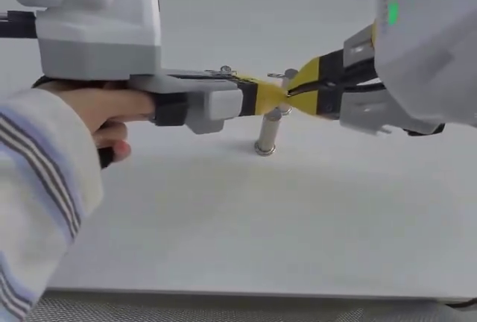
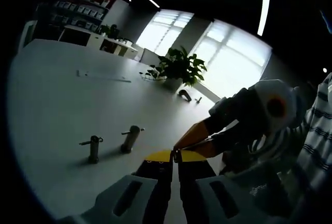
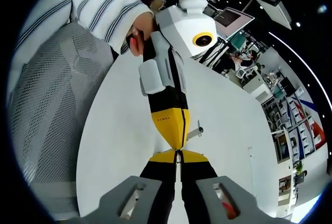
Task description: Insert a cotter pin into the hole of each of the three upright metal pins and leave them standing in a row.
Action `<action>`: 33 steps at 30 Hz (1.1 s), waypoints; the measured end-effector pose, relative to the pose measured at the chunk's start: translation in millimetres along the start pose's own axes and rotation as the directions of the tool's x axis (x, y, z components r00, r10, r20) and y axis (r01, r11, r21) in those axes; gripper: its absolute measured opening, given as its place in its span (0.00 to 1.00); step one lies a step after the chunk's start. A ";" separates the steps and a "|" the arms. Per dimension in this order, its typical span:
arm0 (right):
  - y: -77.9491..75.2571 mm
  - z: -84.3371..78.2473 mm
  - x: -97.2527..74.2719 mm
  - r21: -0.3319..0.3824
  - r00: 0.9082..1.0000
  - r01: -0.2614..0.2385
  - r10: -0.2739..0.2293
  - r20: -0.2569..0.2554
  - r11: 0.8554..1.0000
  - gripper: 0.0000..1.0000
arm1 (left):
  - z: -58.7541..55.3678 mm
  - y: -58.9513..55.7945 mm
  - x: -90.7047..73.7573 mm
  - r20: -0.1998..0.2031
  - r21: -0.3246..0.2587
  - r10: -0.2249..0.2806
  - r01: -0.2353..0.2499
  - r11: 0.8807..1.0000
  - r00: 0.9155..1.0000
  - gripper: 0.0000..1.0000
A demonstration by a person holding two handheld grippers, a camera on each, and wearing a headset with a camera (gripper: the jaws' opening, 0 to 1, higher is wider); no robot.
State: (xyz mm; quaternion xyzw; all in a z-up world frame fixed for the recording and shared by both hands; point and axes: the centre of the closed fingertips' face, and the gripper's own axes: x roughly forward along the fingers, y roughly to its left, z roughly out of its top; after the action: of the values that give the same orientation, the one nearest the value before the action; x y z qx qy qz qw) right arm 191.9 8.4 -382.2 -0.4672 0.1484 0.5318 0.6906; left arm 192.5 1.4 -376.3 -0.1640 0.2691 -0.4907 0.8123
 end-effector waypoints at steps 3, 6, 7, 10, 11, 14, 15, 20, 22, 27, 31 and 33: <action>0.4 2.3 -1.1 0.000 1.000 0.001 -0.001 0.007 1.000 0.00 | 1.3 0.4 -1.8 -0.003 -0.001 -0.008 0.008 1.000 1.000 0.00; -0.4 3.1 -1.5 -0.003 1.000 0.006 -0.006 0.009 1.000 0.00 | 2.9 0.5 -2.6 0.001 -0.028 -0.004 0.004 1.000 1.000 0.00; -0.9 3.2 -1.4 -0.004 1.000 0.008 -0.008 0.010 1.000 0.00 | 3.3 0.4 -2.9 0.001 -0.033 -0.001 0.001 0.999 1.000 0.00; -1.2 4.2 -1.7 0.001 1.000 0.010 -0.010 0.015 1.000 0.00 | 4.2 -0.3 -3.6 -0.004 -0.030 0.007 -0.007 1.000 1.000 0.00; -0.8 4.0 -1.3 0.004 1.000 0.010 -0.010 0.018 1.000 0.00 | 3.9 -0.3 -4.0 -0.008 -0.032 0.009 -0.009 0.999 1.000 0.00; -0.3 4.2 -1.1 0.004 1.000 0.010 -0.010 0.023 1.000 0.00 | 3.8 1.5 -4.6 -0.012 -0.045 0.007 -0.008 0.999 1.000 0.00; -0.3 4.3 -1.2 0.001 1.000 0.012 -0.012 0.025 1.000 0.00 | 3.8 1.3 -4.8 -0.011 -0.047 0.008 -0.008 0.999 1.000 0.00; -0.4 4.4 0.1 -0.022 0.999 0.024 -0.024 0.028 0.999 0.00 | 5.0 4.9 -4.8 -0.008 -0.054 0.006 -0.006 0.999 1.000 0.00; 0.2 5.0 0.1 0.031 0.999 0.028 -0.029 0.040 0.999 0.01 | 4.8 4.7 -5.5 -0.011 -0.047 0.001 -0.002 0.999 1.000 0.00; 2.8 -3.8 -1.4 0.113 0.999 0.007 -0.011 0.034 0.994 0.11 | 4.2 0.1 -9.9 -0.010 -0.007 -0.006 0.006 1.000 1.000 0.00; 11.0 -5.5 -2.7 0.278 0.995 -0.050 0.025 0.092 0.959 0.13 | 3.1 -2.7 -14.7 -0.016 0.010 -0.010 0.010 1.000 1.000 0.00; 12.9 -8.1 -3.3 0.321 0.994 -0.062 0.028 0.109 0.945 0.14 | 4.4 -5.4 -17.4 -0.012 0.033 -0.018 0.019 0.999 1.000 0.00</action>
State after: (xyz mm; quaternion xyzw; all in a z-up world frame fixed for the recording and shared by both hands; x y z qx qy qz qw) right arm 181.7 -0.1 -390.4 -0.3162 0.2084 0.5392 0.7523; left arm 184.8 14.3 -365.1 -0.1503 0.2644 -0.5035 0.8087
